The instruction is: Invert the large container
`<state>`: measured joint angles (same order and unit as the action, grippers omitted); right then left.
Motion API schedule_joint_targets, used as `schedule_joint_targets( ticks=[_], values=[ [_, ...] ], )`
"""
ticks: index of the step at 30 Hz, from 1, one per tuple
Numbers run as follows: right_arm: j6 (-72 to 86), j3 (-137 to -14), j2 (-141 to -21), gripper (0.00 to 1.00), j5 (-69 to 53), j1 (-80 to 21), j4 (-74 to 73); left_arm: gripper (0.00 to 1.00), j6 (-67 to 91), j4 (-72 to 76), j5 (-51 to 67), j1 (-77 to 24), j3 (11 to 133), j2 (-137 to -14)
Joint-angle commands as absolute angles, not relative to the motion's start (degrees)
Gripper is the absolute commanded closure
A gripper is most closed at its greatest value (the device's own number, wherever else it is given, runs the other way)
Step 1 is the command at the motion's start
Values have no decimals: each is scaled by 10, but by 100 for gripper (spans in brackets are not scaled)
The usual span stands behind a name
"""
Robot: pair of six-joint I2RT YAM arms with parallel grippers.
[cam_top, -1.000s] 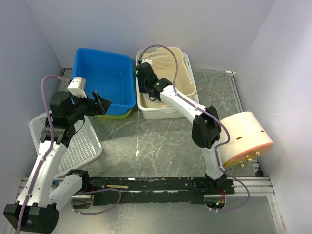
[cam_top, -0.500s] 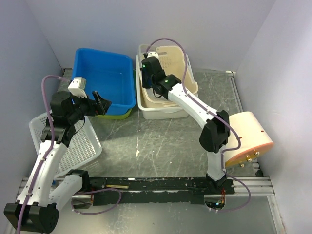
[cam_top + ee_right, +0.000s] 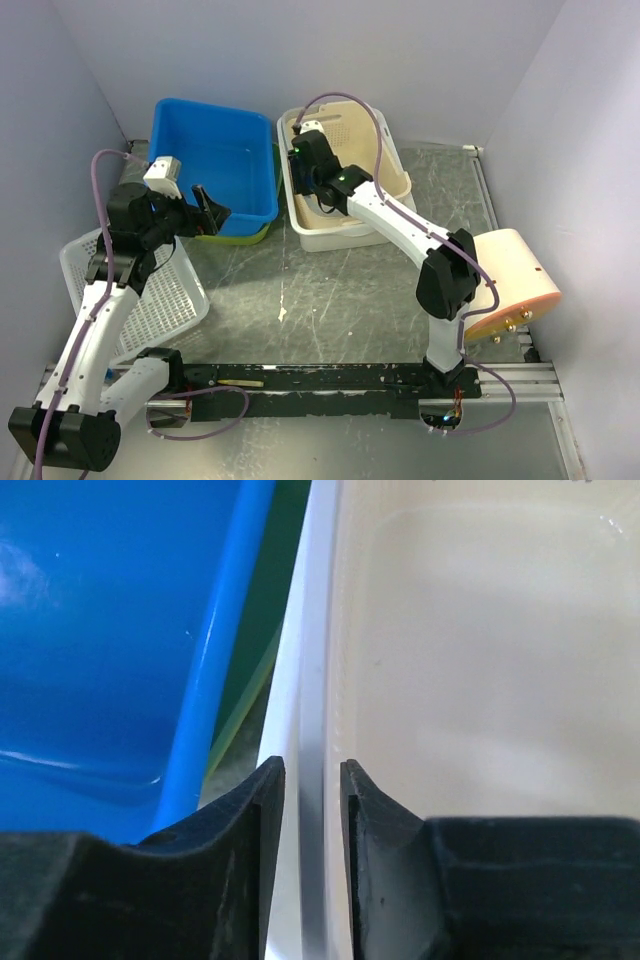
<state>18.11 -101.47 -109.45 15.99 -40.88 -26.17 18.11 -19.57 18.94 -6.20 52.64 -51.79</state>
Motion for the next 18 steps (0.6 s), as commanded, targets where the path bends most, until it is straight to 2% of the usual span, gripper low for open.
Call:
schedule_joint_targets(
  ticks=[1,4,6,18],
  values=[
    [155,-1022,-1090,64,174,-415,-250,1,167,-213,206,-61,552,-524],
    [144,-1030,-1097,46,185,-419,-258,1,168,-206,204,-61,545,-516],
    [133,-1037,-1102,38,191,-422,-265,1,168,-205,201,-61,543,-513],
    [79,-1034,-1119,38,213,-429,-278,1,174,-208,190,-61,531,-506]
  ],
)
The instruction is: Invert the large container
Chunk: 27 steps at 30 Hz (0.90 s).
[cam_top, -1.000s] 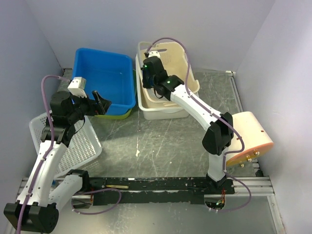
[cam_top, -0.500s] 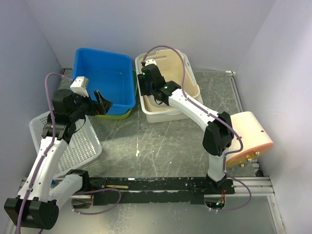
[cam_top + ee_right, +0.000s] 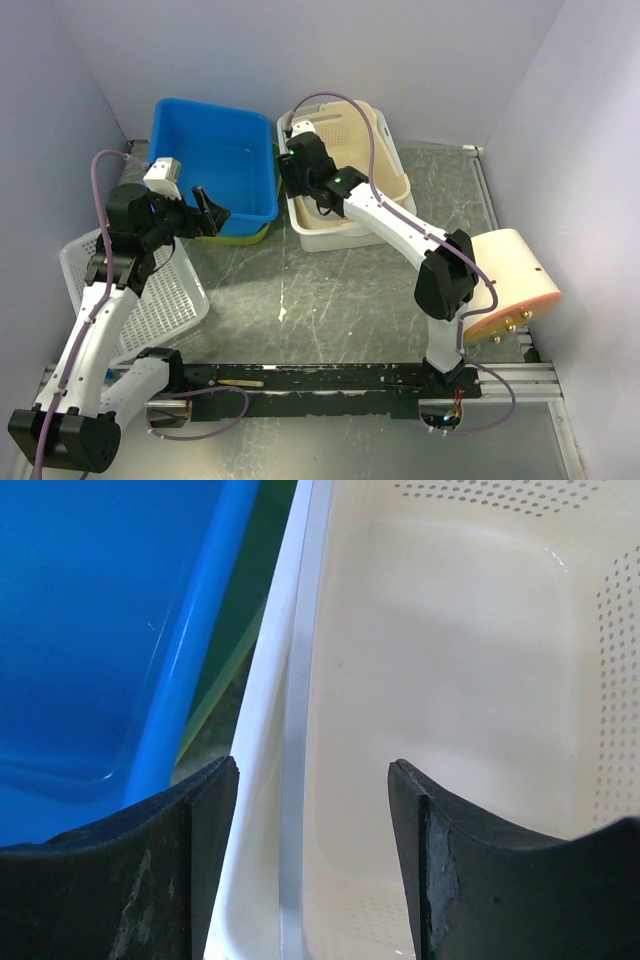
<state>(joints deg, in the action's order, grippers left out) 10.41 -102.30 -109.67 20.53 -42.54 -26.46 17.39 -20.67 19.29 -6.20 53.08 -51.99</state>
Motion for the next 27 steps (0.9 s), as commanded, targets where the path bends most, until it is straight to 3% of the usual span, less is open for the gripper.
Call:
schedule_joint_targets(
  ticks=[1,7,13,22,24,27],
  values=[
    [80,-1039,-1127,36,214,-429,-284,1,175,-207,187,-62,530,-503],
    [83,-1050,-1154,39,213,-430,-295,1,177,-208,190,-61,527,-493],
    [89,-1065,-1182,64,195,-429,-305,1,165,-228,199,-61,537,-503],
    [71,-1112,-1206,87,179,-429,-337,1,170,-218,212,-61,532,-503],
    [72,-1149,-1214,100,172,-430,-365,1,182,-184,216,-61,522,-507],
    [85,-1196,-1206,100,178,-434,-387,1,224,-131,227,-61,518,-523]
  ],
)
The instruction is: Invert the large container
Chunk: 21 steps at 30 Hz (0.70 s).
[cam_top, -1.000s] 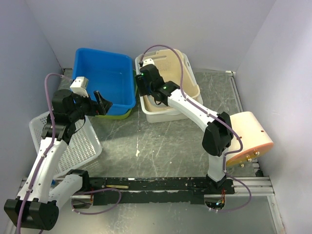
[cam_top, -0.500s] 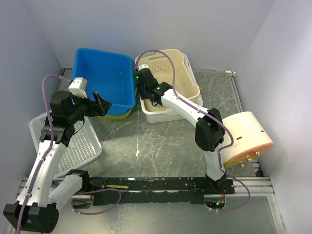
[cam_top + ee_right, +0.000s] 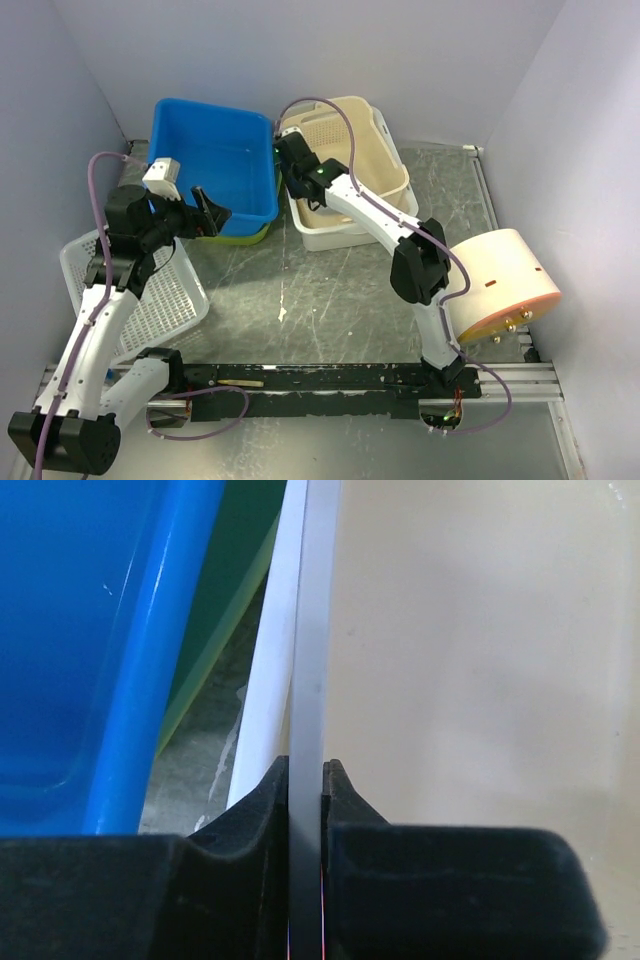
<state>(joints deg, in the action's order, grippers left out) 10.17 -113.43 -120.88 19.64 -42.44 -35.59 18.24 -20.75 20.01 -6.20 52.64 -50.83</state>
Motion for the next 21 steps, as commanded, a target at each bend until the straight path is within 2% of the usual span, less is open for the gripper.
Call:
schedule_joint_targets(
  ticks=[1,10,16,18,21],
  values=[
    [90,-1206,-1198,100,181,-434,-389,1,235,-120,232,-61,521,-530],
    [134,-1242,-1076,100,189,-433,-357,0,251,-74,284,-61,550,-580],
    [133,-1270,-1013,100,246,-429,-332,6,293,-106,302,-80,619,-611],
    [134,-1270,-987,100,254,-421,-318,1,298,-107,290,-107,634,-614],
    [168,-1261,-955,100,178,-368,-293,0,313,-88,282,-139,639,-615]
  ],
)
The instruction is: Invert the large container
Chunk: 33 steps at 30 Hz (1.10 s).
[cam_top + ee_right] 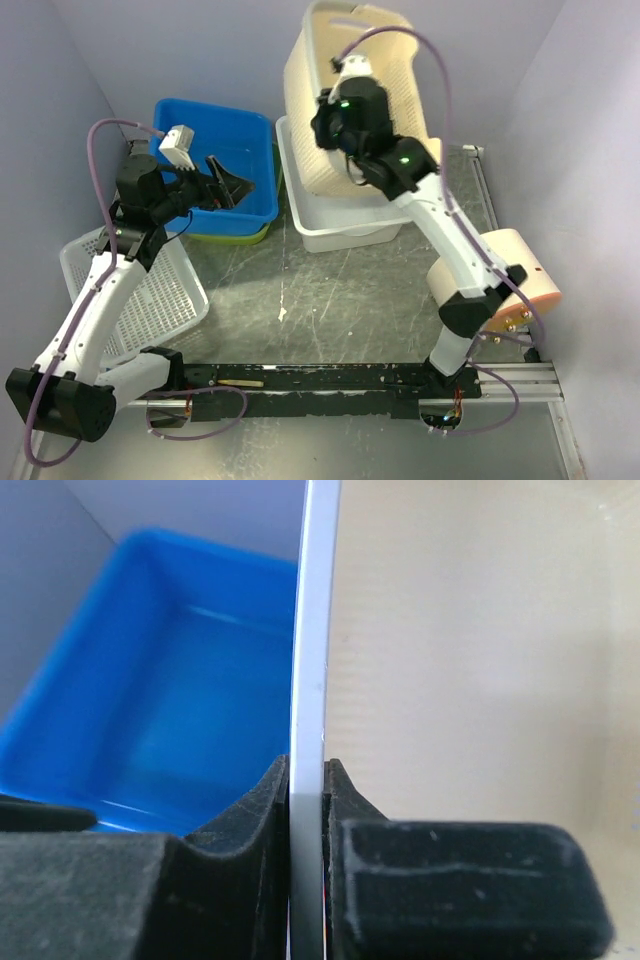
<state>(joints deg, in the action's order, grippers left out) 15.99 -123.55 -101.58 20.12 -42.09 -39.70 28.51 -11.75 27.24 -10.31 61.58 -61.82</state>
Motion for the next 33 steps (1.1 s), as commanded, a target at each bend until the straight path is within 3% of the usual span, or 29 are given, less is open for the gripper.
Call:
schedule_joint_targets(
  ticks=[1,4,7,13,17,25,33],
  values=[
    [197,-1255,-945,100,107,-328,-285,0,317,-79,286,-141,638,-612],
    [286,-1217,-920,100,-89,-214,-242,0,310,-88,277,-141,654,-601],
    [319,-1179,-885,100,-141,-180,-214,0,288,-120,273,-140,692,-609],
    [412,-1095,-870,100,-285,-53,-108,1,321,-73,374,-147,693,-671],
    [485,-1081,-915,100,-407,38,-40,0,300,-90,322,-218,693,-685],
    [510,-1071,-917,100,-437,102,-20,0,279,-79,215,-361,719,-769],
    [422,-1120,-896,100,-397,128,-116,0,265,-100,128,-394,866,-964]
  ],
)
